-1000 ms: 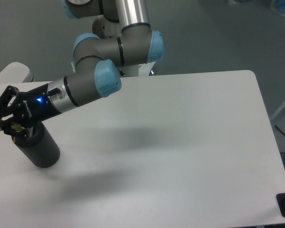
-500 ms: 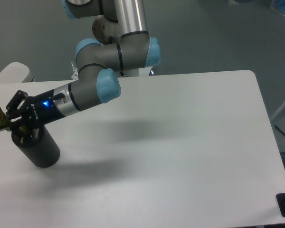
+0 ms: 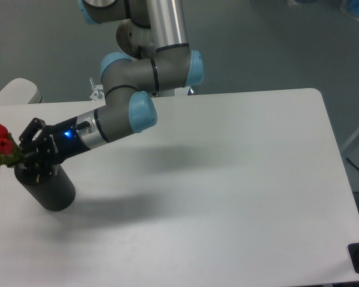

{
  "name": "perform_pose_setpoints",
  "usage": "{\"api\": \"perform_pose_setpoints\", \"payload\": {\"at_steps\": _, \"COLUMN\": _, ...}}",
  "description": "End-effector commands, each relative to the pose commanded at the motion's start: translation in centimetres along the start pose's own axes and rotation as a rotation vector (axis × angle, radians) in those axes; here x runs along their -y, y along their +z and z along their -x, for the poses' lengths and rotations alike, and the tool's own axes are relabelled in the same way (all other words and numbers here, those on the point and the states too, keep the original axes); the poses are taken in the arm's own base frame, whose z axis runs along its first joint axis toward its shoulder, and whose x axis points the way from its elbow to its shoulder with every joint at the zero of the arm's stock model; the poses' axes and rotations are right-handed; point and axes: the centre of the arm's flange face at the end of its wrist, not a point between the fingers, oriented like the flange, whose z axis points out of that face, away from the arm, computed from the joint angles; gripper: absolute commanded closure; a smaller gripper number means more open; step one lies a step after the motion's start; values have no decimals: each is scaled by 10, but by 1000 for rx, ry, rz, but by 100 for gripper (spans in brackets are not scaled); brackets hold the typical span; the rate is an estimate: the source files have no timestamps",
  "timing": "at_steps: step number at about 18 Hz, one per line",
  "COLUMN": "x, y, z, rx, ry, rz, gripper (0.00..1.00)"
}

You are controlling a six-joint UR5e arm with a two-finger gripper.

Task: Insert the flowers into the vase
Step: 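Open the gripper to release the tulips and back away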

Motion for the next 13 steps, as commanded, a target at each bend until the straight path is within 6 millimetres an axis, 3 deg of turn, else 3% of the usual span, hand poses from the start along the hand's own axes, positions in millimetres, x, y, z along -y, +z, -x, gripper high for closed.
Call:
{"api": "perform_pose_setpoints", "payload": {"at_steps": 6, "x": -11, "y": 0, "z": 1, "rx": 11, "ry": -20, "rz": 32, "gripper": 8}}
{"api": "perform_pose_setpoints", "payload": {"at_steps": 9, "x": -17, "y": -10, "z": 3, "rx": 28, "ry": -36, "rz": 27, "gripper": 0}}
{"api": "perform_pose_setpoints", "payload": {"at_steps": 13, "x": -20, "y": -30, "z": 10, "rx": 62, "ry": -55, "rz": 16, "gripper": 0}}
